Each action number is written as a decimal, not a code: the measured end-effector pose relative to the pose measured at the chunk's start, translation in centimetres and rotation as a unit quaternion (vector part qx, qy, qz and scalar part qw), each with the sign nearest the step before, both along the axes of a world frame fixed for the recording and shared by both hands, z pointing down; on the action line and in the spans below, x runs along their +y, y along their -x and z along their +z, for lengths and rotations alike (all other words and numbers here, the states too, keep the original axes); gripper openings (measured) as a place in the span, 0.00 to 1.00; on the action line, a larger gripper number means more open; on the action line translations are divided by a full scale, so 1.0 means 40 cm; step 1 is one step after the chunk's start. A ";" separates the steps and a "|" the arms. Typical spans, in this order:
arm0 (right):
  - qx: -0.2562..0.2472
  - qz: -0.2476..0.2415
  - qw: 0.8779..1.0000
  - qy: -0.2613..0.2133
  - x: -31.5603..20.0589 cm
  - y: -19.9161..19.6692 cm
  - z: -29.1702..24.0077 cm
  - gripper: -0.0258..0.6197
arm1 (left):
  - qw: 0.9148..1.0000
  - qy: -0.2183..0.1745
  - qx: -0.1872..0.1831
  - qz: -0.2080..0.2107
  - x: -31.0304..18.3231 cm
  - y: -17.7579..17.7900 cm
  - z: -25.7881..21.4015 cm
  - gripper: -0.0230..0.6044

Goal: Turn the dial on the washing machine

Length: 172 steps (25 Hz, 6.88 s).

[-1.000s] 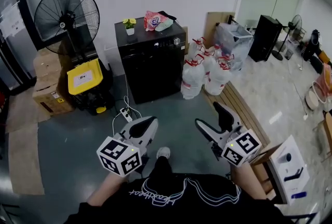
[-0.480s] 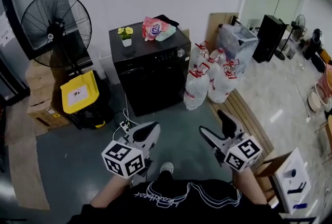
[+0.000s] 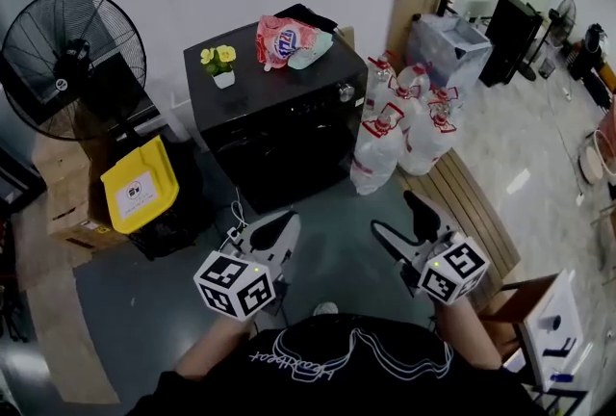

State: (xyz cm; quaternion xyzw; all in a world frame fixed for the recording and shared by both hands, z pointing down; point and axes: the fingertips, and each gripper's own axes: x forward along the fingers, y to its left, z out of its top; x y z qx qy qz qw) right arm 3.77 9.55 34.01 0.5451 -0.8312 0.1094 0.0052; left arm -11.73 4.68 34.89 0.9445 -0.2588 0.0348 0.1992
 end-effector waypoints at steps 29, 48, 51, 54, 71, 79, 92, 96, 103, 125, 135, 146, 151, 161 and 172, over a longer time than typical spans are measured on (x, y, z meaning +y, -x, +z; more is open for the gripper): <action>0.118 0.019 0.993 0.017 -0.732 -0.252 0.165 0.59 | 0.989 0.038 -0.015 -0.144 -0.488 -0.054 0.095 0.04; 0.202 -0.013 0.976 0.085 -1.058 -0.315 0.468 0.56 | 0.970 0.076 -0.039 -0.229 -0.667 -0.095 0.218 0.04; 0.202 -0.007 0.974 0.099 -1.080 -0.327 0.508 0.56 | 0.967 0.077 -0.036 -0.241 -0.682 -0.094 0.225 0.04; 0.202 0.000 0.974 0.105 -1.099 -0.335 0.538 0.56 | 0.964 0.079 -0.035 -0.251 -0.692 -0.092 0.235 0.04; 0.197 0.030 0.974 0.105 -1.144 -0.341 0.588 0.47 | 0.952 0.113 -0.043 -0.282 -0.677 -0.050 0.321 0.04; 0.186 0.033 0.976 0.107 -1.143 -0.345 0.591 0.48 | 0.947 0.116 -0.037 -0.297 -0.667 -0.028 0.335 0.04; 0.068 0.025 0.986 0.149 -1.145 -0.349 0.597 0.48 | 0.948 0.124 -0.027 -0.290 -0.654 -0.045 0.355 0.04; 0.008 0.024 0.986 0.166 -1.146 -0.351 0.597 0.48 | 0.949 0.121 -0.022 -0.291 -0.658 -0.048 0.347 0.04; -0.065 0.021 0.980 0.188 -1.146 -0.355 0.599 0.48 | 0.946 0.121 -0.018 -0.300 -0.649 -0.033 0.345 0.04; -0.315 0.014 0.915 0.252 -1.139 -0.355 0.605 0.48 | 0.946 0.123 -0.014 -0.299 -0.632 -0.028 0.353 0.04; -0.401 0.007 0.878 0.262 -1.141 -0.357 0.607 0.48 | 0.943 0.130 -0.012 -0.305 -0.620 -0.024 0.370 0.04; -0.504 0.011 0.818 0.276 -1.138 -0.365 0.621 0.47 | 0.941 0.134 -0.015 -0.312 -0.599 -0.016 0.378 0.04; -0.443 -0.001 0.855 0.268 -1.131 -0.358 0.617 0.48 | 0.940 0.137 -0.017 -0.312 -0.592 -0.016 0.383 0.04; -0.075 -0.002 0.988 0.136 -1.120 -0.366 0.575 0.64 | 0.938 0.142 -0.015 -0.316 -0.603 -0.008 0.413 0.04; 0.342 -0.009 0.940 0.004 -1.110 -0.313 0.539 0.61 | 0.938 0.137 -0.017 -0.317 -0.613 -0.004 0.411 0.04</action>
